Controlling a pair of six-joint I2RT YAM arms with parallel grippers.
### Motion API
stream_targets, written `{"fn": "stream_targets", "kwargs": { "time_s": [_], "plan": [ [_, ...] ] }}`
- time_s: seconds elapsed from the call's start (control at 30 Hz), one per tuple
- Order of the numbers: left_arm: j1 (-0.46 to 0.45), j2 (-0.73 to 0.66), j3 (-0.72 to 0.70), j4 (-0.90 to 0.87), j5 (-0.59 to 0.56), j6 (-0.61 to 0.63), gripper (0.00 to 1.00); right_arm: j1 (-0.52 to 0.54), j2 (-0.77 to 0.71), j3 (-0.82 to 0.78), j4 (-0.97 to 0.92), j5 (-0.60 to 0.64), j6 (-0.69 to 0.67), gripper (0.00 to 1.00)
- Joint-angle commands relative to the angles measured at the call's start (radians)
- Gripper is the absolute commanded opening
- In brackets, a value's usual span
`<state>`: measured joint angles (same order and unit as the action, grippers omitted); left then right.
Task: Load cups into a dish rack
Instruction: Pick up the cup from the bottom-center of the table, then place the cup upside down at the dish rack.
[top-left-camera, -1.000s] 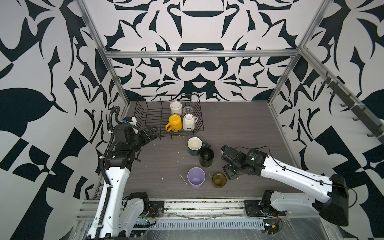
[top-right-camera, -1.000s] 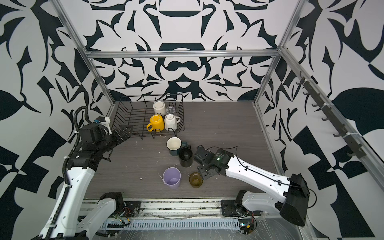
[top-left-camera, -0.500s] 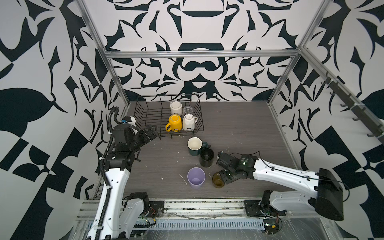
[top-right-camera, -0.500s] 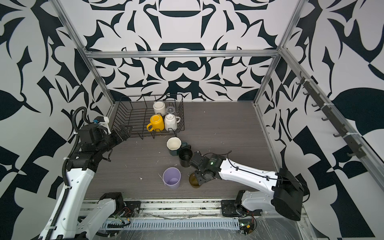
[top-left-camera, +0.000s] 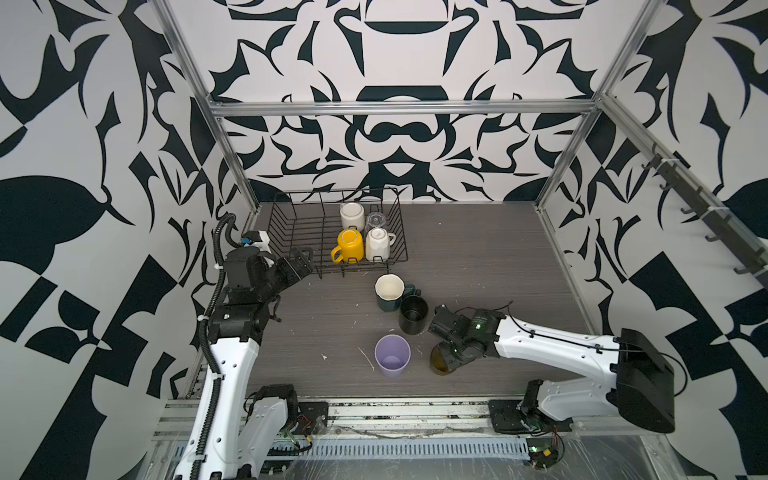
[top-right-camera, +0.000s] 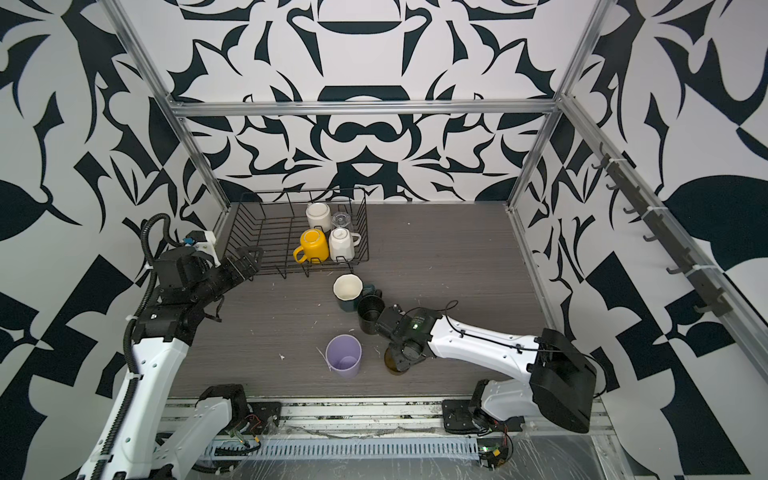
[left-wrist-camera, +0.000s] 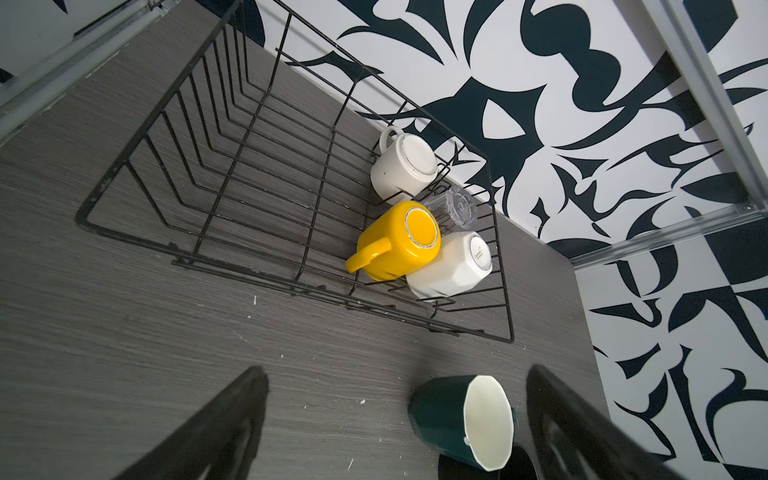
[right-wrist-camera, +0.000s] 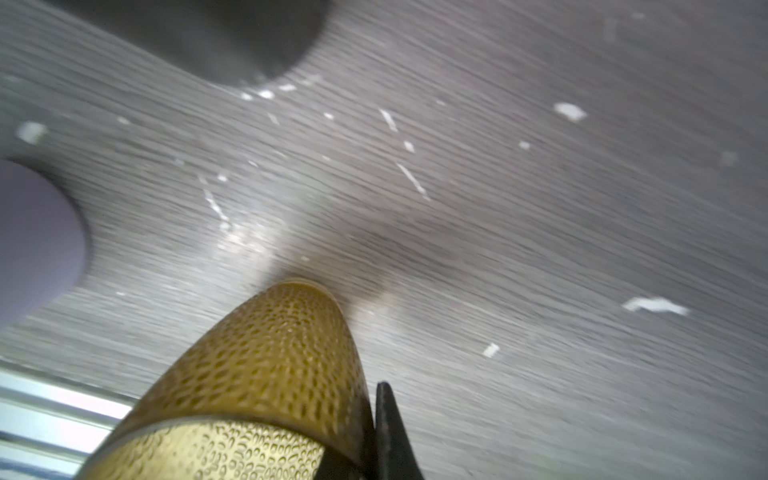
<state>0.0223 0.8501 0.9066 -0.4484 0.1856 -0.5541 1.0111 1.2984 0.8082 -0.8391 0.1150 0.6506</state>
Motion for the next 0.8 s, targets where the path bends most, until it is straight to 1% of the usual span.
{"fn": "stream_targets", "kwargs": {
  "time_s": [0.0,0.07,0.13,0.2,0.27,0.4,0.47,0.53,0.63,0.7,0.77],
  "plan": [
    [0.005,-0.009,-0.014,0.051,-0.004,-0.015,0.99,-0.044,-0.098,0.061,-0.101,0.059,-0.008,0.00],
    [0.005,-0.004,-0.015,0.070,0.006,-0.022,0.99,-0.128,-0.174,0.085,-0.100,0.027,-0.041,0.00],
    [0.005,0.004,-0.019,0.095,0.029,-0.031,0.99,-0.226,-0.238,0.114,-0.060,-0.009,-0.087,0.00],
    [0.005,0.012,-0.027,0.132,0.069,-0.045,0.99,-0.318,-0.271,0.160,0.000,-0.056,-0.133,0.00],
    [0.005,0.018,-0.038,0.183,0.127,-0.062,0.99,-0.403,-0.267,0.210,0.085,-0.136,-0.168,0.00],
    [0.004,0.027,-0.085,0.350,0.283,-0.079,0.99,-0.511,-0.186,0.300,0.256,-0.320,-0.193,0.00],
    [0.005,0.040,-0.113,0.465,0.391,-0.078,0.98,-0.542,-0.127,0.370,0.311,-0.399,-0.201,0.00],
    [0.004,0.053,-0.139,0.564,0.454,-0.080,0.98,-0.557,-0.070,0.445,0.349,-0.461,-0.208,0.00],
    [-0.002,0.055,-0.206,0.727,0.466,-0.083,0.99,-0.569,0.013,0.545,0.406,-0.562,-0.203,0.00],
    [-0.017,0.046,-0.255,0.835,0.474,-0.055,0.99,-0.571,0.069,0.603,0.435,-0.621,-0.193,0.00],
    [-0.047,0.038,-0.293,0.906,0.446,-0.011,0.99,-0.571,0.122,0.654,0.468,-0.674,-0.177,0.00]
  ]
}}
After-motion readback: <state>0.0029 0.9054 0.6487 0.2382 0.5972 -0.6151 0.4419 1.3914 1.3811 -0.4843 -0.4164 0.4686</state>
